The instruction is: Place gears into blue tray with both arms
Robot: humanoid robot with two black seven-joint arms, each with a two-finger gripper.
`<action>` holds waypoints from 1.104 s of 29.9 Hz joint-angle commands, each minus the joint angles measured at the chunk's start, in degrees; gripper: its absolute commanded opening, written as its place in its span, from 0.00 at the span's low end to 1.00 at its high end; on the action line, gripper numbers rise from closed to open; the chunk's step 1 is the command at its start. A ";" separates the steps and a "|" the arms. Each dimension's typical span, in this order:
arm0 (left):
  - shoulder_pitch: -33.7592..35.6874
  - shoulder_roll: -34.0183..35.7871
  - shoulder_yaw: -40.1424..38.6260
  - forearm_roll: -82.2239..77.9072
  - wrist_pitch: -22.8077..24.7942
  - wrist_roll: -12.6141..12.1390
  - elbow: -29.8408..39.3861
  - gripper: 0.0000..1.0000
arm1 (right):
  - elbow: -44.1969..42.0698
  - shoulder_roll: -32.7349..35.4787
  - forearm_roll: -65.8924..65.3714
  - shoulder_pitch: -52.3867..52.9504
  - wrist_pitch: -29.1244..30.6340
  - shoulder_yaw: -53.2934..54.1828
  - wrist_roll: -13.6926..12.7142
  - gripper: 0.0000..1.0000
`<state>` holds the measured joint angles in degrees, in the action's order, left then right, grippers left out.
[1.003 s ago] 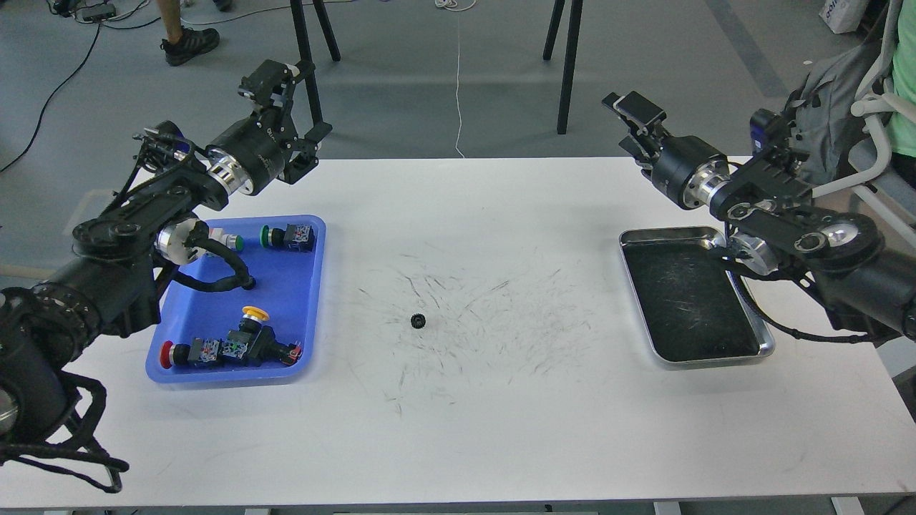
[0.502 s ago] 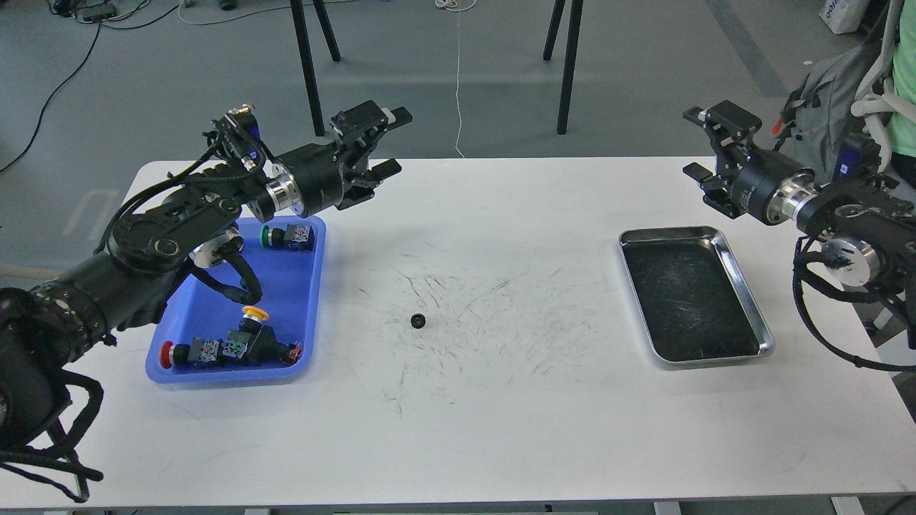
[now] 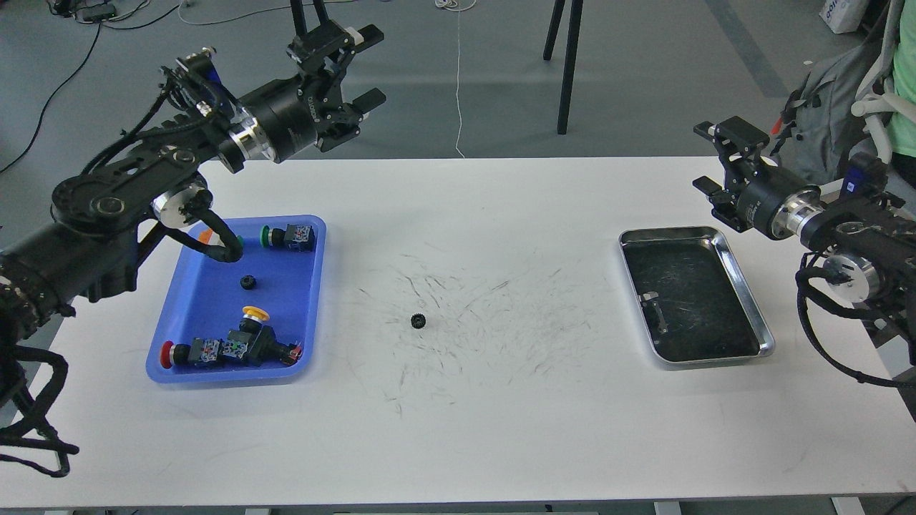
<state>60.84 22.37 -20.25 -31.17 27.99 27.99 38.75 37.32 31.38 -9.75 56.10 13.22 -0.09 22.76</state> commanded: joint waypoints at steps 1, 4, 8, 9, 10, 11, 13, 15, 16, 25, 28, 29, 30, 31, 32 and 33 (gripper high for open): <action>-1.59 -0.48 -1.46 5.48 0.01 0.01 -0.52 1.00 | 0.39 -0.09 -0.01 -0.21 -1.26 0.00 0.00 0.96; -3.71 -0.75 -1.20 12.79 0.01 0.01 -1.23 1.00 | 0.39 -0.35 -0.01 -0.21 -2.49 0.00 0.00 0.96; -4.94 -0.04 0.37 12.90 0.01 0.01 -0.53 1.00 | 0.39 -0.52 0.08 -0.21 -2.93 0.00 0.00 0.96; -5.29 0.31 1.86 12.28 0.01 0.01 -0.52 1.00 | 0.39 -0.53 0.08 -0.21 -2.93 0.00 0.00 0.96; -5.47 0.75 2.57 11.67 0.01 0.01 -0.26 1.00 | 0.48 -0.53 0.08 -0.21 -3.02 0.17 0.00 0.96; -5.38 1.53 3.36 10.96 0.01 0.01 -0.17 1.00 | 0.48 -0.44 0.08 -0.21 -3.02 0.44 0.09 0.96; -5.12 2.33 3.46 8.51 0.01 0.01 -0.08 1.00 | 0.48 -0.44 0.08 -0.38 -3.02 1.05 0.17 0.96; -4.86 2.85 3.98 2.91 0.01 0.01 2.37 0.99 | 0.65 -0.52 0.08 -0.99 -3.11 1.41 0.17 0.96; -4.68 3.21 3.73 1.04 0.01 0.01 3.07 0.99 | 0.74 -0.61 0.08 -1.17 -3.11 1.49 0.17 0.96; -1.52 4.79 6.18 -16.98 0.01 0.01 14.39 0.99 | 1.27 -0.09 0.17 -2.66 -3.99 8.07 0.26 0.96; -0.82 5.41 6.89 -23.46 0.01 0.01 19.51 1.00 | 1.27 -0.43 0.08 -5.38 -3.90 12.82 0.26 0.96; -0.64 5.23 6.97 -26.80 0.01 0.01 19.60 1.00 | 1.36 -0.61 0.08 -5.91 -3.90 13.79 0.26 0.96; -0.37 4.80 6.89 -30.92 0.01 0.01 20.04 1.00 | 1.44 -0.70 0.08 -6.01 -4.07 14.06 0.26 0.96; -0.37 4.79 6.71 -33.49 0.01 0.01 20.39 1.00 | 1.36 -0.79 0.08 -6.09 -4.25 14.15 0.26 0.96; -0.72 4.71 6.89 -36.82 0.01 0.01 21.35 1.00 | 1.36 -0.88 0.08 -6.18 -4.43 14.15 0.26 0.96; -0.81 4.70 6.97 -38.51 0.01 0.01 22.06 1.00 | 1.36 -0.88 0.08 -6.18 -4.60 14.15 0.26 0.96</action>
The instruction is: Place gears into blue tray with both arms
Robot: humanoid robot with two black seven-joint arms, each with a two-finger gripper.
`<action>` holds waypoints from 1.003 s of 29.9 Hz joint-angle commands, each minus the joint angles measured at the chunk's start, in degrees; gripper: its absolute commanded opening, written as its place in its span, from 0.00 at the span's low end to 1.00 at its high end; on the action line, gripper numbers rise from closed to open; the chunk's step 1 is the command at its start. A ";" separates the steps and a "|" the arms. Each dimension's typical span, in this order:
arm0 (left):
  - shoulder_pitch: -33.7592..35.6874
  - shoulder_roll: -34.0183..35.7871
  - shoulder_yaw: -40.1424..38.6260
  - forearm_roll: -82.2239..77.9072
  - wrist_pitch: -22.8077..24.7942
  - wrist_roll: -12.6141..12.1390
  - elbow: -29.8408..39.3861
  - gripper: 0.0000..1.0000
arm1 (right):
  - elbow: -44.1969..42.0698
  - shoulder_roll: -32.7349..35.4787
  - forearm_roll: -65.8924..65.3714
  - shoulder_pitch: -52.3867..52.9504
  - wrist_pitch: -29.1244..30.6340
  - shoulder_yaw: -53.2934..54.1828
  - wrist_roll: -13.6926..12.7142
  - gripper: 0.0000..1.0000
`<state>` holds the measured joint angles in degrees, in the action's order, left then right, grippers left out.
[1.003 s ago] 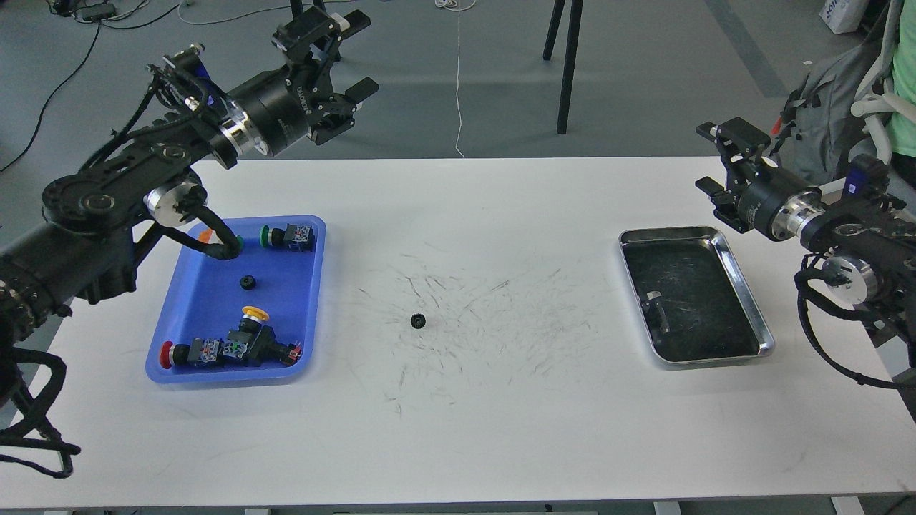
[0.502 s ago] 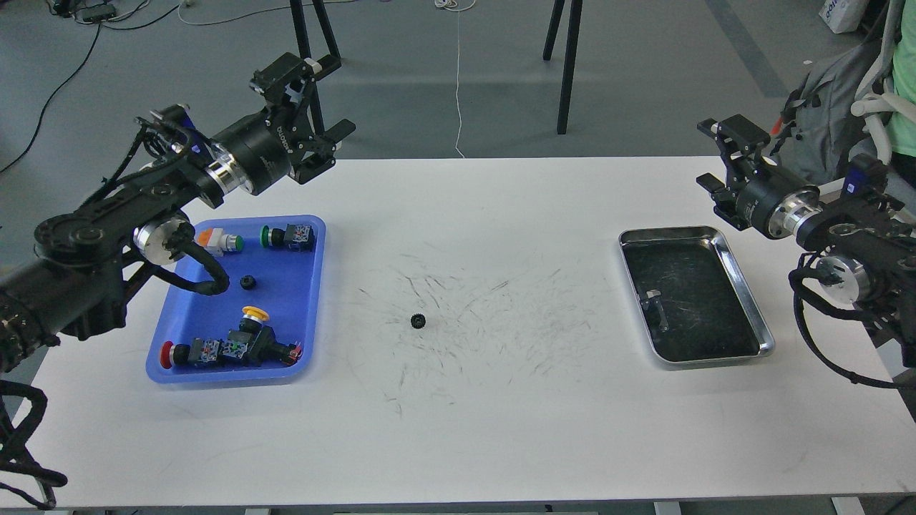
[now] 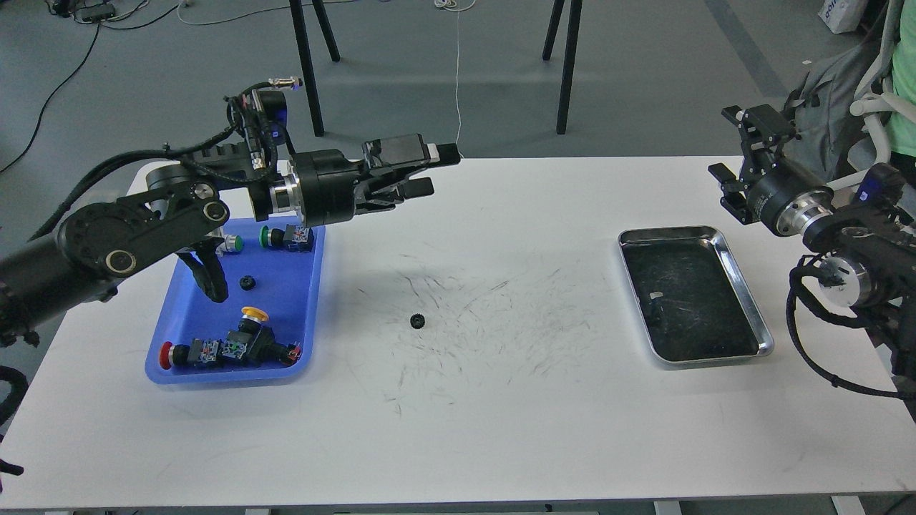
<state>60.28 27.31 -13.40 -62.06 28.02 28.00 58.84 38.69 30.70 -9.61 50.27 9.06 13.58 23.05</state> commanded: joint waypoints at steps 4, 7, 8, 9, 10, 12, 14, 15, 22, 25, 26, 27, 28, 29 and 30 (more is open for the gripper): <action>-0.77 -0.76 0.39 -11.59 -0.02 0.00 2.07 1.00 | -0.02 -0.21 -0.14 -0.52 -0.97 0.48 -0.02 0.96; -1.30 -3.30 -0.49 -9.06 -0.02 0.00 1.98 1.00 | 0.07 -0.21 -0.14 -0.61 -1.24 0.48 0.06 0.96; -1.82 -3.75 0.12 -8.18 -0.02 0.00 1.98 1.00 | 0.07 -0.21 -0.14 -0.61 -1.41 0.57 0.06 0.96; -2.87 -4.10 0.13 -7.38 -0.02 0.00 1.98 1.00 | 0.07 -0.29 -0.14 -0.61 -1.50 0.57 0.06 0.96; -4.10 -4.28 0.21 -7.90 -0.02 0.00 1.89 1.00 | 0.07 -0.38 -0.06 -0.70 -1.68 0.57 0.06 0.96; -6.31 -4.28 0.30 -8.34 -0.02 0.00 2.33 1.00 | 0.15 -0.73 -0.14 -0.96 -1.94 0.74 0.15 0.96; -7.01 -4.63 0.39 -9.13 -0.02 0.00 2.86 1.00 | 0.15 -0.82 -0.06 -1.05 -2.21 0.74 0.15 0.96; -7.10 -4.64 0.39 -10.18 -0.02 0.00 3.64 1.00 | 0.07 -0.82 -0.14 -1.14 -2.29 0.66 0.24 0.96; -7.10 -4.37 -2.07 -9.66 -3.56 0.00 6.11 1.00 | 0.15 -1.08 -0.23 -1.14 -3.00 0.57 0.50 0.96; -7.10 -4.20 -1.90 -8.96 -6.83 0.00 5.67 1.00 | 0.24 -1.17 -0.23 -1.23 -3.52 0.66 0.59 0.96; -7.10 -4.02 -1.55 -8.96 -6.14 0.00 5.85 1.00 | 0.24 -1.17 -0.23 -1.23 -3.79 0.66 0.59 0.96; -7.19 -3.85 -1.54 -8.96 -5.61 0.00 6.28 1.00 | 0.24 -1.17 -0.23 -1.31 -3.88 0.66 0.59 0.96; -7.28 -4.02 -1.20 -9.48 -4.48 0.00 6.37 1.00 | 0.24 -1.17 -0.23 -1.49 -3.88 0.66 0.59 0.96; -7.28 -3.85 -0.15 -10.44 -3.16 0.00 6.90 1.00 | 0.24 -1.17 -0.23 -1.58 -3.88 0.66 0.59 0.96; -6.93 -3.84 1.60 -12.10 -2.54 0.00 7.51 1.00 | 0.33 -1.17 -0.23 -1.58 -3.88 0.66 0.59 0.96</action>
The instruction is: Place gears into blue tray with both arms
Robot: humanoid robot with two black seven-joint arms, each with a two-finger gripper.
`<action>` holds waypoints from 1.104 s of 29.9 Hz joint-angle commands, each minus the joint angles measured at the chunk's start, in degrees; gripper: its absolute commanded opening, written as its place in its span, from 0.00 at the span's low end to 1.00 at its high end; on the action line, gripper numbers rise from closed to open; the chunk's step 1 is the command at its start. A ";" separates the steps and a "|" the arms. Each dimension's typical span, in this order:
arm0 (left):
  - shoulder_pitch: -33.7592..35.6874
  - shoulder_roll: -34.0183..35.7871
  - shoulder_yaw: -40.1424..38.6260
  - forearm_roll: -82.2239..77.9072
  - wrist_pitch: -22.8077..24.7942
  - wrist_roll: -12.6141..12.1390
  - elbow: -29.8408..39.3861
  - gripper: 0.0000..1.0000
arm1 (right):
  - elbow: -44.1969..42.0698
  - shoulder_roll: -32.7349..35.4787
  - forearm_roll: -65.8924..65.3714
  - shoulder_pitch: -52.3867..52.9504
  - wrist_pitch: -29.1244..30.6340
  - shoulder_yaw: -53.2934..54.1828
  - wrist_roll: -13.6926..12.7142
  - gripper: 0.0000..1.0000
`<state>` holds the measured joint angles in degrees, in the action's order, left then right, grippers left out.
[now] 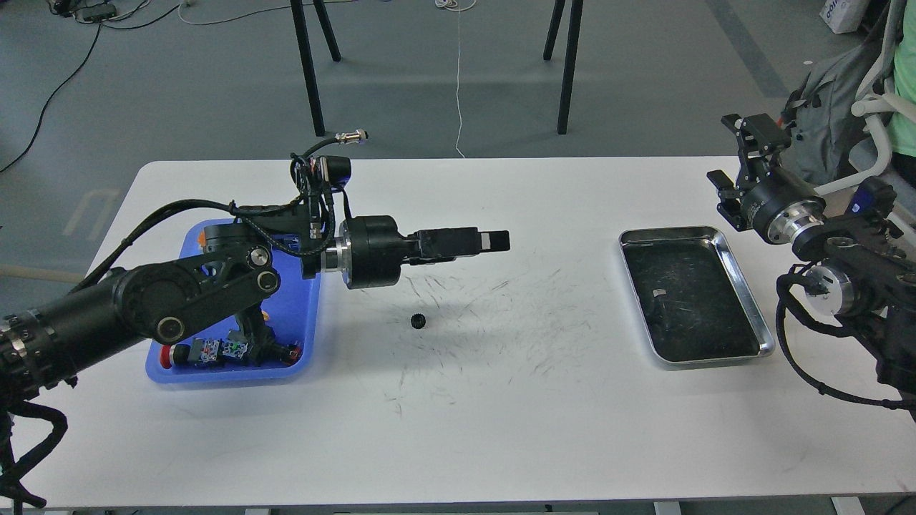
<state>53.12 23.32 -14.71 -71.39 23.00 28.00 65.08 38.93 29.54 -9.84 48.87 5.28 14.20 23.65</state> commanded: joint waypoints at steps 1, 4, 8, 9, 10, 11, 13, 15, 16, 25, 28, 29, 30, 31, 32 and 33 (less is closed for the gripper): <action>0.84 0.24 3.98 -4.96 2.57 0.00 1.36 1.00 | 0.09 -0.01 0.00 -0.18 -0.10 0.03 0.00 0.96; 1.46 -0.29 5.39 -16.10 2.13 0.00 3.11 1.00 | 0.44 0.08 0.00 -0.09 -0.10 0.47 0.00 0.96; 1.37 -0.73 5.66 -30.35 0.90 0.00 5.06 1.00 | 0.71 0.08 0.00 -0.36 -0.10 3.37 0.70 0.96; 1.11 -0.82 5.74 -33.17 0.55 0.00 4.80 1.00 | 0.71 0.17 0.00 -0.70 -0.10 3.90 0.70 0.96; 1.02 -0.90 5.83 -35.11 -0.15 0.00 4.53 1.00 | 0.71 0.08 0.00 -0.88 -0.10 4.16 0.70 0.96; 0.93 -1.08 5.92 -36.69 -1.20 0.00 3.31 1.00 | 0.71 0.08 0.00 -0.88 -0.18 4.43 0.70 0.96; 1.11 -2.48 5.92 -37.41 -2.44 0.00 1.11 1.00 | 0.79 0.08 0.00 -0.97 -0.18 4.87 0.79 0.96; 1.11 -3.19 6.01 -38.20 -3.14 0.00 -0.47 1.00 | 0.88 0.08 0.00 -1.06 -0.27 4.87 0.79 0.96; 1.11 -3.19 6.10 -38.64 -3.49 0.00 -1.09 1.00 | 0.88 0.08 0.00 -1.06 -0.36 4.87 0.70 0.96; 0.76 -3.54 8.81 -39.26 -12.62 0.00 -10.76 0.95 | 2.46 0.17 0.00 -1.32 -1.59 4.87 0.79 0.96; 0.32 -3.28 10.75 -39.43 -15.61 0.00 -11.20 0.88 | 2.55 0.08 0.00 -1.32 -1.77 4.78 0.79 0.96; 0.23 -3.45 11.28 -39.44 -16.41 0.00 -11.55 0.85 | 2.64 0.08 0.00 -1.32 -1.85 4.78 0.79 0.96; 0.06 -3.45 11.63 -39.17 -16.94 0.00 -11.90 0.84 | 2.64 0.08 0.00 -1.32 -1.94 4.78 0.79 0.96; -0.21 -3.37 11.89 -39.00 -17.46 0.00 -12.34 0.84 | 2.64 0.08 0.00 -1.32 -2.03 4.78 0.79 0.96; -0.21 -3.37 12.07 -39.08 -17.90 0.00 -12.52 0.84 | 2.73 0.00 0.00 -1.32 -2.03 4.78 0.79 0.96; -0.38 -3.37 12.16 -39.17 -18.26 0.00 -12.78 0.84 | 2.73 0.08 0.00 -1.32 -2.03 4.78 0.70 0.96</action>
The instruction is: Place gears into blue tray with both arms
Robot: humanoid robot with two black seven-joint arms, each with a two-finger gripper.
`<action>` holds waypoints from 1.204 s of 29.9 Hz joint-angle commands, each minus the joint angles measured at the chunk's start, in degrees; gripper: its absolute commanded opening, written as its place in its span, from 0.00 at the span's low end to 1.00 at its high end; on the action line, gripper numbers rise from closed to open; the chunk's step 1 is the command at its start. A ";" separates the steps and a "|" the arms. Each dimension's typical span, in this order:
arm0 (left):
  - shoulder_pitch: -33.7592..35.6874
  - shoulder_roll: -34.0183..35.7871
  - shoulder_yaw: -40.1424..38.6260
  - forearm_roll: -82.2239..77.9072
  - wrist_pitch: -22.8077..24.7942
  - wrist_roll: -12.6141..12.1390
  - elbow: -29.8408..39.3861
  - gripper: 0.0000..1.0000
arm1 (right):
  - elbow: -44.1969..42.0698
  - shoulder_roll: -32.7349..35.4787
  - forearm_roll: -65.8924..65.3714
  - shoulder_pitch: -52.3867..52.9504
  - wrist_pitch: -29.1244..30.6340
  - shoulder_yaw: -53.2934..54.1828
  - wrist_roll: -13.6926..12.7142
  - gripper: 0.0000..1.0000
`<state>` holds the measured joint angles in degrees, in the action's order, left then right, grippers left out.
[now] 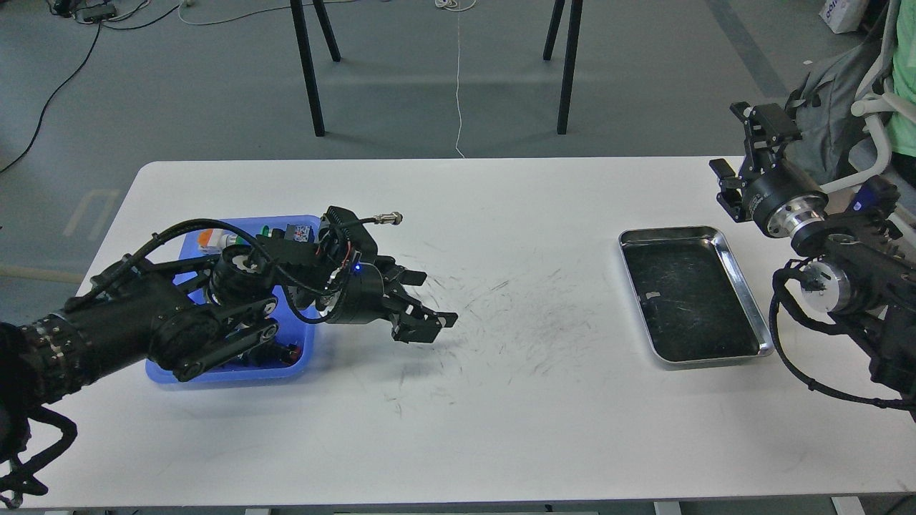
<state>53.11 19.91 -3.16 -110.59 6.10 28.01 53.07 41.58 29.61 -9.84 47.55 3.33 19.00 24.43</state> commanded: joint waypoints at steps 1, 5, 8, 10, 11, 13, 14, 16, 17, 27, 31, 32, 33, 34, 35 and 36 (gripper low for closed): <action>-0.72 -0.05 0.52 0.11 -1.53 -0.01 -0.86 0.84 | 0.00 0.01 0.00 0.00 -0.08 -0.02 0.00 0.96; -0.81 -0.31 0.61 -0.07 -1.62 -0.01 -0.95 0.80 | 0.00 -0.08 -0.09 0.00 -0.16 -0.11 0.00 0.96; -0.99 -0.31 0.61 -0.24 -1.88 -0.01 -0.95 0.80 | 0.00 0.01 -0.09 0.00 -0.16 0.15 0.00 0.96; -1.16 -0.49 0.70 -0.33 -2.49 -0.01 -1.04 0.80 | -0.09 0.01 0.08 -0.09 -0.16 0.77 0.09 0.96; -1.42 -0.58 0.70 -0.33 -2.84 -0.01 -1.39 0.80 | -0.09 0.01 0.08 -0.44 -0.08 1.38 0.18 0.96; -1.60 -0.58 0.70 -0.42 -3.11 -0.01 -2.09 0.80 | 0.00 0.01 0.08 -1.40 -0.08 3.05 0.53 0.96; -1.95 -0.58 0.70 -0.42 -3.20 -0.01 -2.18 0.79 | -0.09 0.01 0.08 -1.84 -0.08 4.36 0.62 0.96; -2.48 -0.49 0.70 -0.42 -3.46 -0.01 -2.36 0.79 | -0.27 -0.08 0.17 -3.33 0.10 7.52 0.79 0.96; -2.65 -0.58 0.79 -0.42 -3.72 -0.01 -2.62 0.79 | -0.18 -0.08 0.17 -4.21 0.10 8.84 0.79 0.96; -2.74 -1.81 2.72 -0.24 -6.71 -0.01 -5.52 0.77 | -0.09 -3.16 0.00 -8.53 -0.25 15.80 1.32 0.96; -2.83 -1.81 2.72 -0.24 -6.89 -0.01 -5.61 0.73 | -0.18 -3.16 -0.09 -8.53 -0.43 15.54 1.41 0.96; -3.01 -1.89 2.72 -0.07 -6.89 -0.01 -5.61 0.73 | -0.18 -3.16 -0.09 -8.53 -0.60 15.45 1.41 0.96; -3.18 -1.81 2.72 -0.15 -6.89 -0.01 -5.61 0.72 | -0.18 -3.16 -0.18 -8.53 -0.60 15.28 1.41 0.96; -3.27 -1.81 2.72 -0.15 -6.89 -0.01 -5.70 0.71 | -0.18 -3.16 -0.18 -8.53 -0.69 15.19 1.41 0.96; -3.36 -1.81 2.72 -0.15 -6.89 -0.01 -5.79 0.70 | -0.18 -3.07 -0.18 -8.53 -0.60 15.19 1.41 0.96; -3.53 -1.81 2.72 -0.07 -6.89 -0.01 -5.70 0.69 | -0.18 -3.07 -0.27 -8.53 -0.60 15.19 1.41 0.96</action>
<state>49.92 18.10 -0.44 -110.75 -0.78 28.00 47.40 41.39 26.46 -9.99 39.02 2.74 34.32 25.84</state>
